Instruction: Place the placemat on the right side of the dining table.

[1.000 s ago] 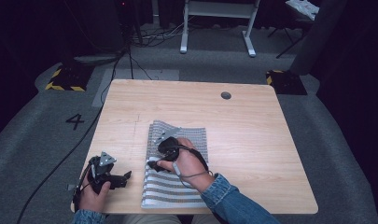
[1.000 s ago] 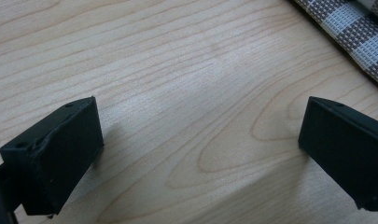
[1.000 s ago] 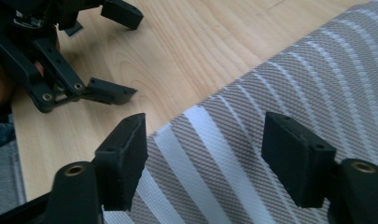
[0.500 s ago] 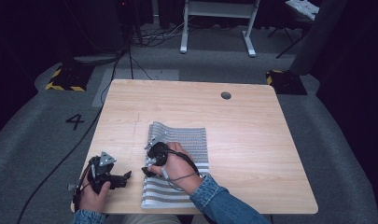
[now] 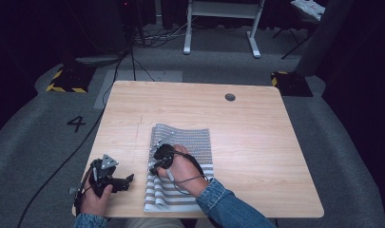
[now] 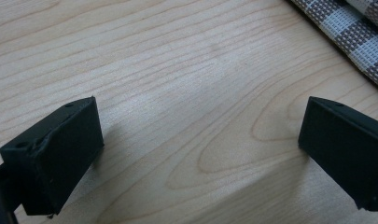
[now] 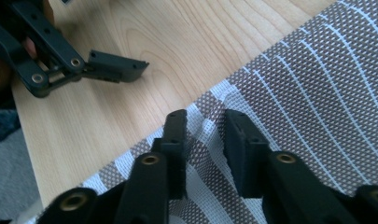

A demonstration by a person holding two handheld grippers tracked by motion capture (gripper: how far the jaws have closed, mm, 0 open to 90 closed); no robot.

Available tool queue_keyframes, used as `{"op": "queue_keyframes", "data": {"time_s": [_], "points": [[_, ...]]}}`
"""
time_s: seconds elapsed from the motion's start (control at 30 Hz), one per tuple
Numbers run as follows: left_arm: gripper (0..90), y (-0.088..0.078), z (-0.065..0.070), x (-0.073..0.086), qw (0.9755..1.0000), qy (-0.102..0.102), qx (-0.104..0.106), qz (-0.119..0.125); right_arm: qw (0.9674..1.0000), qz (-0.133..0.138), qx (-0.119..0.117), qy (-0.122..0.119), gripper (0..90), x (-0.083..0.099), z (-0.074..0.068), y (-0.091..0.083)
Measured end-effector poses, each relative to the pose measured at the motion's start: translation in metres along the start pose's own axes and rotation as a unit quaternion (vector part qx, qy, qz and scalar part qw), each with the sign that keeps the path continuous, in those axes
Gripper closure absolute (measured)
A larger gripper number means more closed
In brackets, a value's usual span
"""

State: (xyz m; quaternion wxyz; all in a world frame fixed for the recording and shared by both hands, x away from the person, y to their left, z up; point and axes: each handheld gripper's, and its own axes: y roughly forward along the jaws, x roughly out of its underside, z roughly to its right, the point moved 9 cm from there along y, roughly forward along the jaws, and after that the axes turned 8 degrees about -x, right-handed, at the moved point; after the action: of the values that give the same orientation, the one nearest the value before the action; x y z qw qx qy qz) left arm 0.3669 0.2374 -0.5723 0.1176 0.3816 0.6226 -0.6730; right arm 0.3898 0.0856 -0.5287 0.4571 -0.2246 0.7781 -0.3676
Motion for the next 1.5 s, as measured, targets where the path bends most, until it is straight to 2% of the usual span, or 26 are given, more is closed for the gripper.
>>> {"op": "queue_keyframes", "data": {"time_s": [0.13,0.23,0.3,0.37,0.43,0.47,0.5,0.53,0.57,0.6,0.63,0.7,0.77,0.8,0.83,0.9,0.93,1.0,1.03,1.07,1.13,1.3,1.37,1.4,1.47,1.5], "points": [[0.0,0.000,0.000,0.000,1.0000,0.000,0.000,0.000,0.9995,-0.012,0.018,-0.024,87.5,-0.001,0.001,-0.008],[0.0,0.000,0.000,0.000,1.0000,0.000,0.000,0.000,0.9992,-0.004,0.019,-0.036,88.2,-0.004,-0.002,-0.015],[0.0,0.000,0.000,0.000,1.0000,0.000,0.000,0.000,0.9985,-0.001,0.024,-0.050,88.5,-0.006,-0.003,-0.029],[0.0,0.000,0.000,0.000,1.0000,-0.001,-0.001,0.000,0.9984,0.007,0.025,-0.051,88.5,-0.007,-0.003,-0.034],[0.0,0.000,0.000,0.000,1.0000,-0.001,-0.002,0.001,0.9976,0.018,0.035,-0.057,88.6,-0.008,-0.002,-0.056],[0.0,0.001,0.000,-0.001,1.0000,-0.001,-0.002,0.001,0.9976,0.018,0.035,-0.057,88.6,-0.008,-0.002,-0.056],[0.0,0.001,0.000,-0.001,1.0000,-0.001,-0.003,0.003,0.9976,0.023,0.043,-0.049,88.6,-0.007,-0.001,-0.074],[0.0,0.001,0.000,-0.001,1.0000,-0.002,-0.003,0.003,0.9976,0.023,0.043,-0.049,88.6,-0.007,-0.001,-0.074],[0.0,0.001,0.000,-0.001,1.0000,-0.002,0.000,0.002,0.9973,0.031,0.051,-0.043,88.6,-0.007,0.000,-0.092],[0.0,0.001,0.000,-0.001,1.0000,-0.002,-0.001,0.002,0.9973,0.031,0.051,-0.043,88.6,-0.007,0.000,-0.092],[0.0,0.001,0.000,-0.001,1.0000,-0.002,-0.001,0.001,0.9953,0.046,0.059,-0.062,88.7,-0.009,0.003,-0.111],[0.0,0.001,0.000,-0.001,1.0000,-0.003,-0.001,0.001,0.9952,0.049,0.061,-0.057,88.7,-0.009,0.003,-0.116],[0.0,0.002,0.000,-0.001,1.0000,-0.003,-0.003,0.001,0.9936,0.060,0.074,-0.061,88.7,-0.010,0.005,-0.136],[0.0,0.002,0.000,-0.001,1.0000,-0.003,-0.004,0.001,0.9936,0.060,0.074,-0.061,88.7,-0.010,0.005,-0.136],[0.0,0.002,0.000,-0.001,1.0000,-0.003,-0.004,0.001,0.9924,0.064,0.079,-0.069,88.7,-0.010,0.007,-0.146],[0.0,0.001,0.000,-0.001,1.0000,-0.003,-0.005,0.001,0.9921,0.069,0.084,-0.061,88.8,-0.010,0.007,-0.158],[0.0,0.001,0.000,-0.001,1.0000,-0.002,-0.005,0.001,0.9910,0.074,0.089,-0.067,88.8,-0.011,0.009,-0.164],[0.0,0.001,0.000,-0.001,1.0000,-0.003,-0.005,0.001,0.9903,0.088,0.093,-0.054,88.9,-0.013,0.008,-0.176],[0.0,0.001,0.000,-0.001,1.0000,-0.003,-0.005,0.001,0.9903,0.088,0.093,-0.054,88.9,-0.013,0.008,-0.176],[0.0,0.002,0.000,-0.001,1.0000,-0.003,-0.004,0.001,0.9888,0.092,0.102,-0.059,89.0,-0.012,0.010,-0.189],[0.0,0.002,0.000,-0.002,1.0000,-0.004,-0.006,0.001,0.9878,0.096,0.109,-0.055,89.1,-0.011,0.012,-0.200],[0.1,0.001,-0.001,-0.001,1.0000,-0.001,-0.007,-0.001,0.9855,0.106,0.122,-0.052,89.2,-0.006,0.023,-0.222],[0.1,0.001,-0.001,-0.001,1.0000,-0.002,-0.007,-0.001,0.9841,0.118,0.126,-0.041,89.1,-0.004,0.029,-0.233],[0.1,0.001,0.000,-0.001,1.0000,-0.003,-0.006,-0.001,0.9823,0.125,0.135,-0.038,89.2,-0.002,0.035,-0.243],[0.1,0.001,0.000,-0.001,1.0000,-0.004,-0.004,0.000,0.9815,0.128,0.138,-0.037,89.2,-0.001,0.038,-0.247],[0.1,0.001,0.000,-0.001,1.0000,-0.004,-0.004,-0.001,0.9794,0.130,0.150,-0.034,89.2,0.002,0.045,-0.258]]}}
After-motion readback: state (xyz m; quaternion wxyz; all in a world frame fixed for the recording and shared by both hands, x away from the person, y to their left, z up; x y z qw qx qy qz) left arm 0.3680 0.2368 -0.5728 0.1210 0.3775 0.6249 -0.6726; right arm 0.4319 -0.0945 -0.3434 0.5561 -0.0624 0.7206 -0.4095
